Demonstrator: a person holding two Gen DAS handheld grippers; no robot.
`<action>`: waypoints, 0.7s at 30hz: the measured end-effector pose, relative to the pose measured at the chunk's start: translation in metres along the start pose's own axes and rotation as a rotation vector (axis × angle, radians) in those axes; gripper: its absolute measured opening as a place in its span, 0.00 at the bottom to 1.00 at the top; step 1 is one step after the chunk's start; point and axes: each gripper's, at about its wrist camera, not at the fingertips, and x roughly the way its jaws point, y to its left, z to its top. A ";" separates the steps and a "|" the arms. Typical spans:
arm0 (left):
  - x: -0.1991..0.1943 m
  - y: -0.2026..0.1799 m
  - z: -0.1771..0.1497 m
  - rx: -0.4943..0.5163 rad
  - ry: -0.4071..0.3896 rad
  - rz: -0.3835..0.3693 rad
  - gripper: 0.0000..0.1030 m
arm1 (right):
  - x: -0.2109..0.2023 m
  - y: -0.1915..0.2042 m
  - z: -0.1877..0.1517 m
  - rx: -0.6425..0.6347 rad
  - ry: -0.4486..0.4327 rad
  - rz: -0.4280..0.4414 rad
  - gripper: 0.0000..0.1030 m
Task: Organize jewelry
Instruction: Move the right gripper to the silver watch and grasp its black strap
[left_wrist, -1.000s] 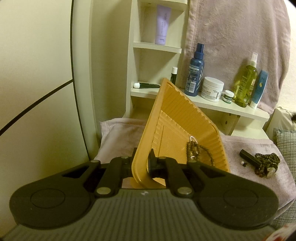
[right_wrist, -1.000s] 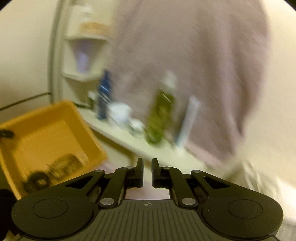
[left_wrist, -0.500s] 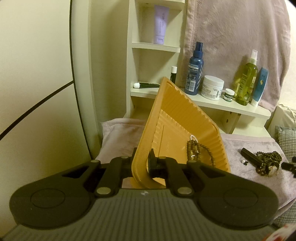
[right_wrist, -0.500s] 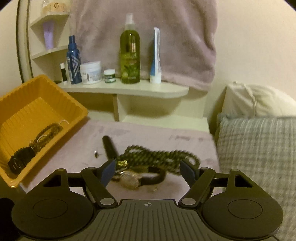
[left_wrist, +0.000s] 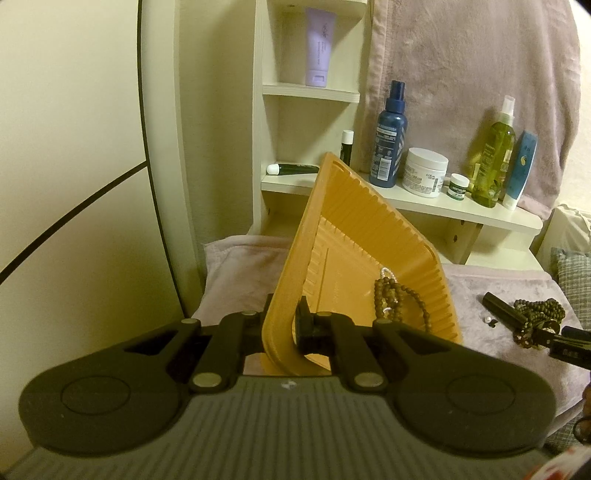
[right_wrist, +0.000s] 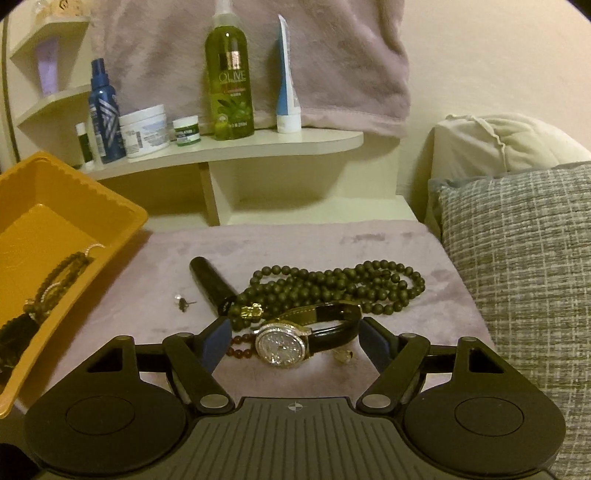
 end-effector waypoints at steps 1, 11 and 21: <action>0.000 0.000 0.000 0.000 0.000 0.000 0.07 | 0.003 0.002 0.000 -0.010 0.004 -0.015 0.74; 0.000 0.000 0.000 0.001 0.000 0.001 0.07 | 0.005 -0.003 -0.004 -0.061 0.000 -0.044 0.56; 0.000 -0.001 -0.001 0.003 -0.002 0.002 0.07 | -0.003 -0.001 -0.011 -0.092 -0.010 -0.063 0.48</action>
